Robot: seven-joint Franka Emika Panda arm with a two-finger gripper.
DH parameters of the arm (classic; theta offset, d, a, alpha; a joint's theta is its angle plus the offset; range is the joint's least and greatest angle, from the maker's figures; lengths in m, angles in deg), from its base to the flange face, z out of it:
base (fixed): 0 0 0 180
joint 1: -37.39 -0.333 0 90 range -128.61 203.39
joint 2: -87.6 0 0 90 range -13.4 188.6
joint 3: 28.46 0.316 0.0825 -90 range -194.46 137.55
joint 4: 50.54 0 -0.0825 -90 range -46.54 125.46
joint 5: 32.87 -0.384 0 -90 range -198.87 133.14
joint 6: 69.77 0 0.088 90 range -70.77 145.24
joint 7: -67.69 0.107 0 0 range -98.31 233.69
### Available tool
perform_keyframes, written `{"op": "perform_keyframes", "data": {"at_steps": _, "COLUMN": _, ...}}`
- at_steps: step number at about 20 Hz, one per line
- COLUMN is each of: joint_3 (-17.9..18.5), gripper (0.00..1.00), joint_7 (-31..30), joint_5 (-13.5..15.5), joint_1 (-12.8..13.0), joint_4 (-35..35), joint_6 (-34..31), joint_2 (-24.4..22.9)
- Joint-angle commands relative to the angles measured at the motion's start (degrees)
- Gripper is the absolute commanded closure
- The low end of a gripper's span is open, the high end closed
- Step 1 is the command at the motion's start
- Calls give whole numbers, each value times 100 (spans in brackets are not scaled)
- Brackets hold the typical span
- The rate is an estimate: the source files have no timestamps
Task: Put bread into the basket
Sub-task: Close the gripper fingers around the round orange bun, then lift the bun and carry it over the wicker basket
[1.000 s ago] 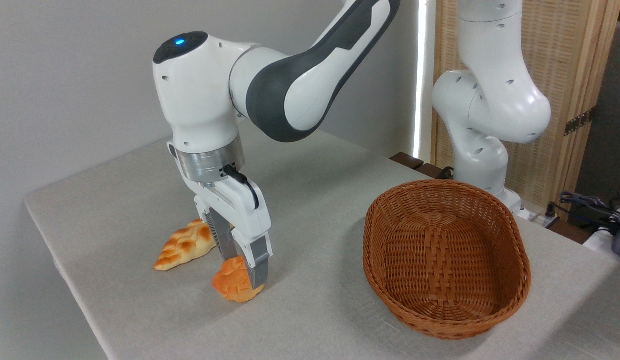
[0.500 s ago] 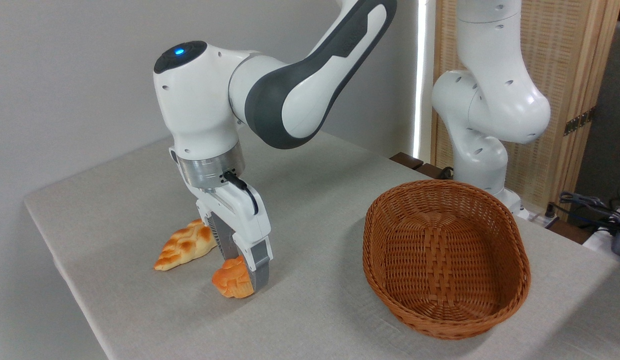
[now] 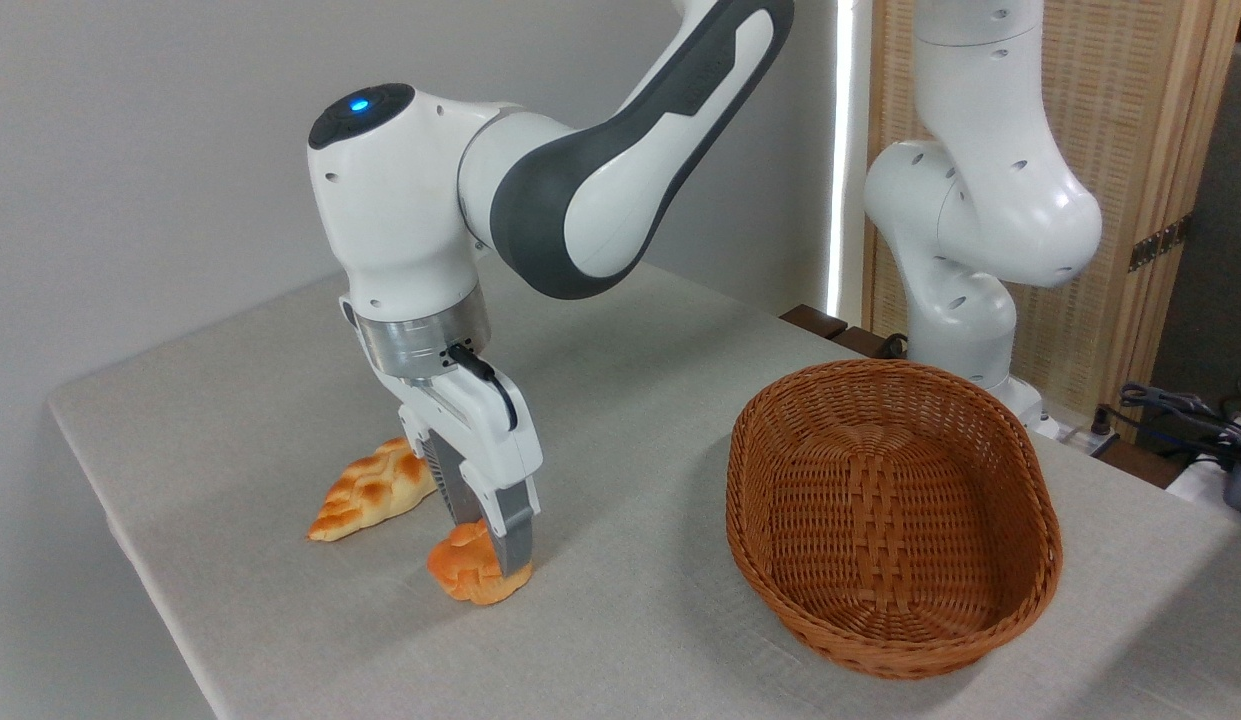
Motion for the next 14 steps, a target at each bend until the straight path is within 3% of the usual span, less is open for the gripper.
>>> {"op": "perform_keyframes", "data": {"at_steps": 1, "joint_3": 4, "gripper": 96, "joint_7": 118, "joint_5": -126, "joint_1": -14, "joint_4": 49, "joint_6": 156, "joint_2": 48}}
{"op": "perform_keyframes", "data": {"at_steps": 12, "joint_3": 65, "gripper": 100, "joint_7": 83, "joint_5": -21, "joint_1": -31, "joint_4": -206, "joint_6": 86, "joint_2": -13}}
{"op": "perform_keyframes", "data": {"at_steps": 14, "joint_3": 65, "gripper": 100, "joint_7": 74, "joint_5": 180, "joint_1": -31, "joint_4": -311, "joint_6": 69, "joint_2": -48}}
